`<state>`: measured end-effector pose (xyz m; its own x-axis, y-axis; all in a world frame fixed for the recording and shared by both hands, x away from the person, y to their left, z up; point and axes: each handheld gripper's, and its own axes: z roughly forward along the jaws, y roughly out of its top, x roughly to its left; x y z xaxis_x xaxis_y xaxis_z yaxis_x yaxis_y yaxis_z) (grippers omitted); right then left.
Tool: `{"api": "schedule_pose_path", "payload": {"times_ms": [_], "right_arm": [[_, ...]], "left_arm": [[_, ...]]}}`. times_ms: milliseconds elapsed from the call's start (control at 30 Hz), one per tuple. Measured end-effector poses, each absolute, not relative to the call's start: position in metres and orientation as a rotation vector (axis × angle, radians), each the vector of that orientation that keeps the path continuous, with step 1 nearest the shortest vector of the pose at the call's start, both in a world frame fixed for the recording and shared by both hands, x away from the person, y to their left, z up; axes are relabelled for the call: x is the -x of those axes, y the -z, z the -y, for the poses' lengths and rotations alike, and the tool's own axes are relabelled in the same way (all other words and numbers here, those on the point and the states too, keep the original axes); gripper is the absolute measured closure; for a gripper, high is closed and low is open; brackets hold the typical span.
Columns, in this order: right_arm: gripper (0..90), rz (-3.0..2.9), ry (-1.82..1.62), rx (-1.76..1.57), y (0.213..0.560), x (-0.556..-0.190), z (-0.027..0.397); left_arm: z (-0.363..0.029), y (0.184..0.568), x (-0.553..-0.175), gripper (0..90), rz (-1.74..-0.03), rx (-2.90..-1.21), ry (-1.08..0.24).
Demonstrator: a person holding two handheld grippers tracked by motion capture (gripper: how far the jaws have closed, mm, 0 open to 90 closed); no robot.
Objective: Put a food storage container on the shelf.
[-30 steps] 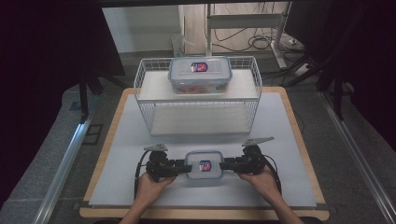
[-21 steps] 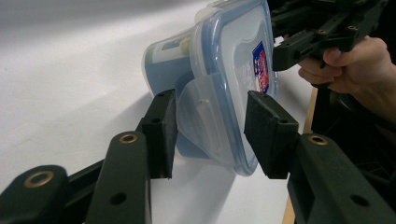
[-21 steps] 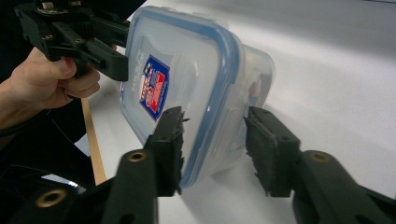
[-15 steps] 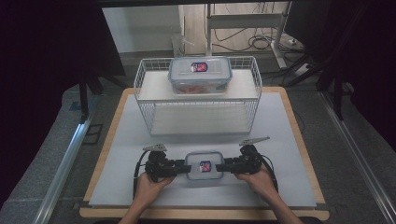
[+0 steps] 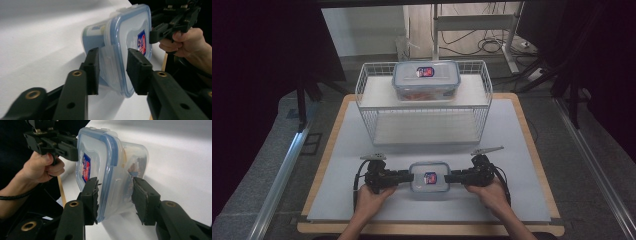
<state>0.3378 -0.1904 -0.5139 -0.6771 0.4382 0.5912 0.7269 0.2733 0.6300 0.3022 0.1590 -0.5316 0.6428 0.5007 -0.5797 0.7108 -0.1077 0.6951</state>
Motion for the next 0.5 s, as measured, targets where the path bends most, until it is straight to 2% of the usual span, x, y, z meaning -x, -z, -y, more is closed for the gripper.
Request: {"api": "schedule_pose_path", "payload": {"times_ms": [133, 267, 367, 433, 500], "right_arm": [[56.8, 2.238, 1.362, 1.069, 0.514, -0.338, 0.191], [56.7, 2.234, 1.356, 1.072, 0.515, -0.339, 0.192], [56.5, 2.261, 1.343, 1.067, 0.515, -0.338, 0.191], [56.4, 2.253, 1.345, 1.074, 0.516, -0.338, 0.191], [56.3, 2.246, 1.345, 1.077, 0.516, -0.339, 0.191]], "left_arm": [[-0.157, 0.535, -0.304, 55.8, -0.983, -1.765, 0.246], [-0.157, 0.538, -0.304, 55.0, -0.995, -1.757, 0.272], [-0.158, 0.544, -0.307, 44.7, -1.029, -1.727, 0.338], [-0.158, 0.544, -0.308, 47.9, -1.023, -1.715, 0.359], [-0.158, 0.543, -0.308, 54.9, -1.008, -1.716, 0.363]]}}
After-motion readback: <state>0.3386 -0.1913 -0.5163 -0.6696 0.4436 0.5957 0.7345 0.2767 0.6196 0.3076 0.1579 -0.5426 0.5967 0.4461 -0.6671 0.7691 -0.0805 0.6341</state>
